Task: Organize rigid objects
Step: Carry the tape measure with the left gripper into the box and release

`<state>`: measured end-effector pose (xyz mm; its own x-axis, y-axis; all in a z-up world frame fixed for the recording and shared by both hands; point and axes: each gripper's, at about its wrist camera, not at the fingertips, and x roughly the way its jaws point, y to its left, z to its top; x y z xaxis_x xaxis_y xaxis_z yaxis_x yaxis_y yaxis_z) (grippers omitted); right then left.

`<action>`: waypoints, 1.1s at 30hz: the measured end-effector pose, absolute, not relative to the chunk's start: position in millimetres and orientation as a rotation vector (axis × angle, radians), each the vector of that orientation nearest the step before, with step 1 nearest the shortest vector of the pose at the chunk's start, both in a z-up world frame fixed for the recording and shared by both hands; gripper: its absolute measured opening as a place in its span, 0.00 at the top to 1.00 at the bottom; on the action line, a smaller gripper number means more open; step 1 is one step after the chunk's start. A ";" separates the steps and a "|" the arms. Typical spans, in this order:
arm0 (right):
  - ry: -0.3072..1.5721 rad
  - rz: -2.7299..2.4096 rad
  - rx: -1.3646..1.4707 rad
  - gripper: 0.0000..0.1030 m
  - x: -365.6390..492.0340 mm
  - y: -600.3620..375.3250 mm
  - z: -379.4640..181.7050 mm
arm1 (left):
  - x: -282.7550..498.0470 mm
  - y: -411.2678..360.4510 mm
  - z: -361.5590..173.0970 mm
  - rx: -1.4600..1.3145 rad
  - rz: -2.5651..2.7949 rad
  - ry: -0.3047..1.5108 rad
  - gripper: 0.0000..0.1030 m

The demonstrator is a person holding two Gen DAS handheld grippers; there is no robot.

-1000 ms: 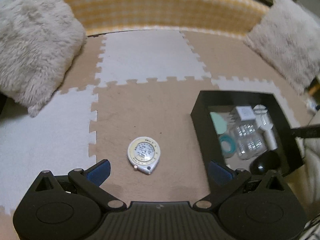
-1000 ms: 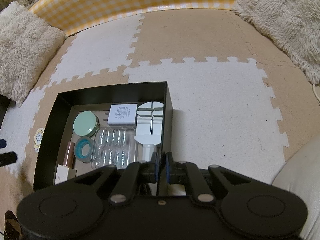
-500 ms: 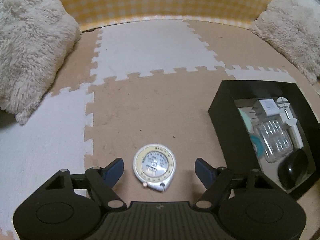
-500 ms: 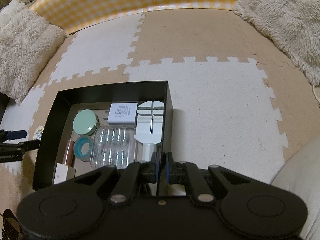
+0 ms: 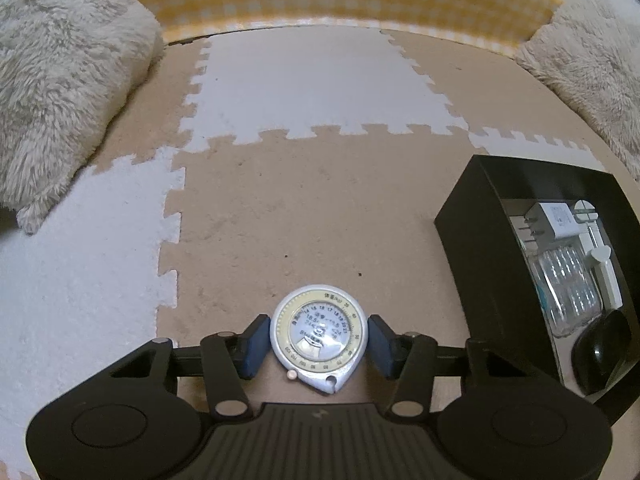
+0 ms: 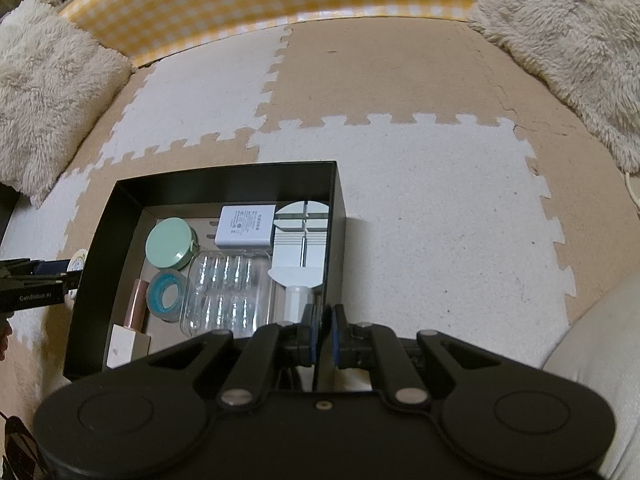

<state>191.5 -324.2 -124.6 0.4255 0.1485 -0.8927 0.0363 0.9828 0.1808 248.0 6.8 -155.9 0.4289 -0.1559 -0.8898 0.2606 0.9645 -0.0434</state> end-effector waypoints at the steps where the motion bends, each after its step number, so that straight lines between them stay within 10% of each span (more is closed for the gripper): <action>1: 1.131 0.070 0.184 0.92 191.6 -324.4 -124.7 | 248.0 7.2 -155.6 0.104 -0.260 1.099 0.48; 33: 1.132 0.071 0.182 0.92 191.8 -324.2 -124.5 | 181.8 -59.7 -75.8 -0.075 -0.562 0.971 0.49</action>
